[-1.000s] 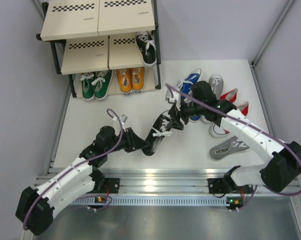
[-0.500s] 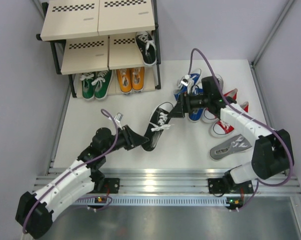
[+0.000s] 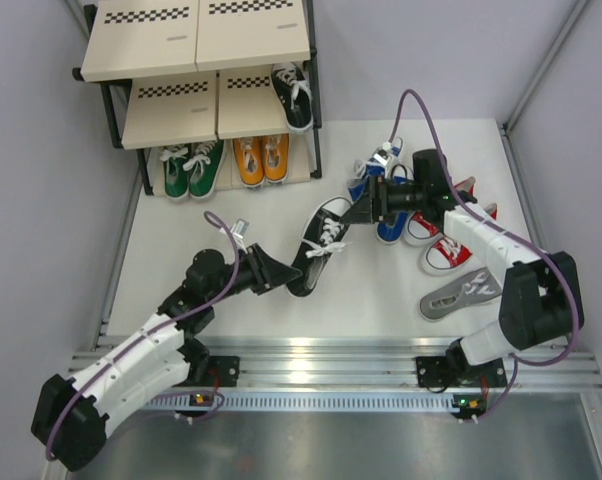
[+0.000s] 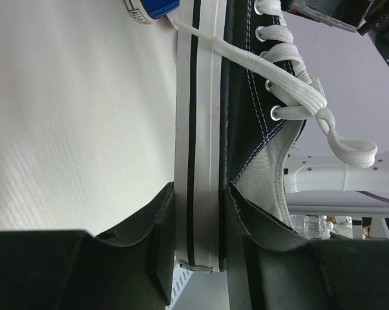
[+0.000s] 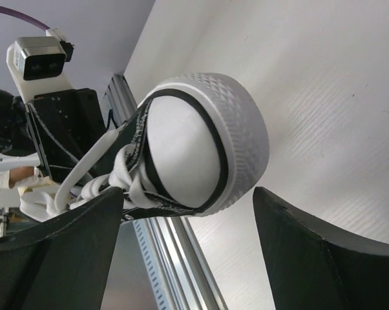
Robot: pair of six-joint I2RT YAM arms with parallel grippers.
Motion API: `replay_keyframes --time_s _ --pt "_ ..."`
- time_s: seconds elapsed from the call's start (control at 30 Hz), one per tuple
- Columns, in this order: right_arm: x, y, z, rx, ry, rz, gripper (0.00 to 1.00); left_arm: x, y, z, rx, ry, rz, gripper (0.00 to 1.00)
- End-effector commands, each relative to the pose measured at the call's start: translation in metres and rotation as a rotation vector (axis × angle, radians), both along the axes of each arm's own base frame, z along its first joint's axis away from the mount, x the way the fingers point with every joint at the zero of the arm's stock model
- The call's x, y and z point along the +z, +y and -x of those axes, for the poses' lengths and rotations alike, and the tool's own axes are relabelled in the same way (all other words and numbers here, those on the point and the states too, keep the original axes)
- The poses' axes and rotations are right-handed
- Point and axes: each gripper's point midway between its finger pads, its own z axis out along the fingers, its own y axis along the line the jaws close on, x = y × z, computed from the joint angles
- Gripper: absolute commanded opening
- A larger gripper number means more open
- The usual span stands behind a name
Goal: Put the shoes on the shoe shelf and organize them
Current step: Place the shoe at the shoe shelf.
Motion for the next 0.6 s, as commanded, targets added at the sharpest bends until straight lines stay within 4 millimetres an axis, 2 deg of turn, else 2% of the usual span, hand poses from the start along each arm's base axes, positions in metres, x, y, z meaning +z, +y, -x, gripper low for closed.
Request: replay_keyframes --time_s 0.0,0.17,0.3,0.43,0.5,0.53,0.57 --pt "0.017 0.001 -0.014 -0.007 -0.053 -0.031 0.81 0.096 -0.011 -0.002 -0.05 -0.281 0.179 0.0" --pt "0.02 0.002 -0.024 -0.01 -0.041 -0.046 0.84 0.102 -0.015 -0.003 -0.068 -0.281 0.194 0.0" --pt "0.035 0.009 -0.025 0.006 -0.008 -0.114 0.83 0.112 -0.016 -0.006 -0.063 -0.303 0.222 0.0" --pt "0.055 0.013 -0.032 0.028 -0.069 -0.158 0.82 0.116 -0.016 -0.009 -0.047 -0.311 0.232 0.0" --pt "0.065 0.008 -0.037 0.025 -0.146 -0.123 0.86 0.118 -0.01 -0.018 0.018 -0.32 0.235 0.0" --pt "0.072 0.006 -0.038 0.031 -0.192 -0.104 0.92 0.117 -0.007 -0.021 0.048 -0.314 0.234 0.0" --pt "0.075 0.0 -0.041 0.024 -0.217 -0.074 0.95 0.118 -0.004 -0.025 0.08 -0.321 0.236 0.0"
